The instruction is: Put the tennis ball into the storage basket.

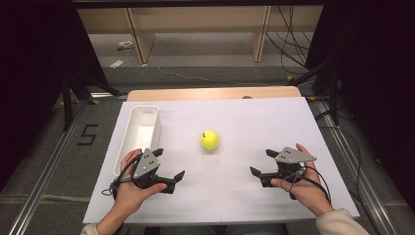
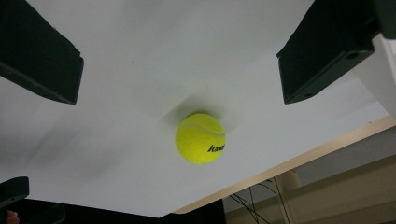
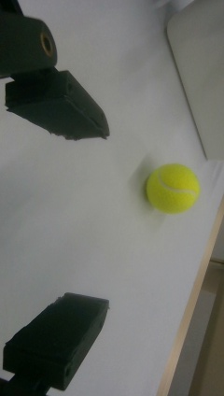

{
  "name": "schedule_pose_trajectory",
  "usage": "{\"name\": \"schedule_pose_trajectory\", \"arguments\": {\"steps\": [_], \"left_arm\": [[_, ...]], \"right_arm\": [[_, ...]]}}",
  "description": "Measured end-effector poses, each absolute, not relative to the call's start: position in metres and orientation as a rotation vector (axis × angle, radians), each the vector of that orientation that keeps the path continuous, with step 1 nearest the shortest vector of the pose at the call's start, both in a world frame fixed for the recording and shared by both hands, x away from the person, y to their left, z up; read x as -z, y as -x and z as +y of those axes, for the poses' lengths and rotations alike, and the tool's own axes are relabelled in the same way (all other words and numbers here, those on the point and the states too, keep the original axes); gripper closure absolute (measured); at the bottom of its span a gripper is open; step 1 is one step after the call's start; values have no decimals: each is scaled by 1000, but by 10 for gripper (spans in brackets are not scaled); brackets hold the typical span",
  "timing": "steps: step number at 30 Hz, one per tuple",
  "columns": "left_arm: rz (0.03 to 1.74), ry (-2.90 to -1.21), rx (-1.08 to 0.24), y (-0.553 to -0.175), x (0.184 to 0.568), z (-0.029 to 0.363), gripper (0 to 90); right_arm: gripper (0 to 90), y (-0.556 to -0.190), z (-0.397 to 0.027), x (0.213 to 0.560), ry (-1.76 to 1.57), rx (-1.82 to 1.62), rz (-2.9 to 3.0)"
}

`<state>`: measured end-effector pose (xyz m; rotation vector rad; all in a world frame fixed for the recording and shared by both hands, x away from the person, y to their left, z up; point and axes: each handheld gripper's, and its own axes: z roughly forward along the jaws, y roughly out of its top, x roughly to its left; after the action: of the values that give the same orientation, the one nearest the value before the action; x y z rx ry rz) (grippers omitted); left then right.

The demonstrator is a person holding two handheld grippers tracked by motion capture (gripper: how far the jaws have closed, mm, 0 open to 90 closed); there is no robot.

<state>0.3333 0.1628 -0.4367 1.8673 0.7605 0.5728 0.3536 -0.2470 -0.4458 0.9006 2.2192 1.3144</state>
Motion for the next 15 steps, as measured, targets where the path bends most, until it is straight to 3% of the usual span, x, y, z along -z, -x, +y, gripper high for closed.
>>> {"name": "schedule_pose_trajectory", "arguments": {"steps": [15], "left_arm": [[762,-1855,-574,-332,435,163,0]], "right_arm": [[157,-355,-237,442,-849,-1311,2201]]}}
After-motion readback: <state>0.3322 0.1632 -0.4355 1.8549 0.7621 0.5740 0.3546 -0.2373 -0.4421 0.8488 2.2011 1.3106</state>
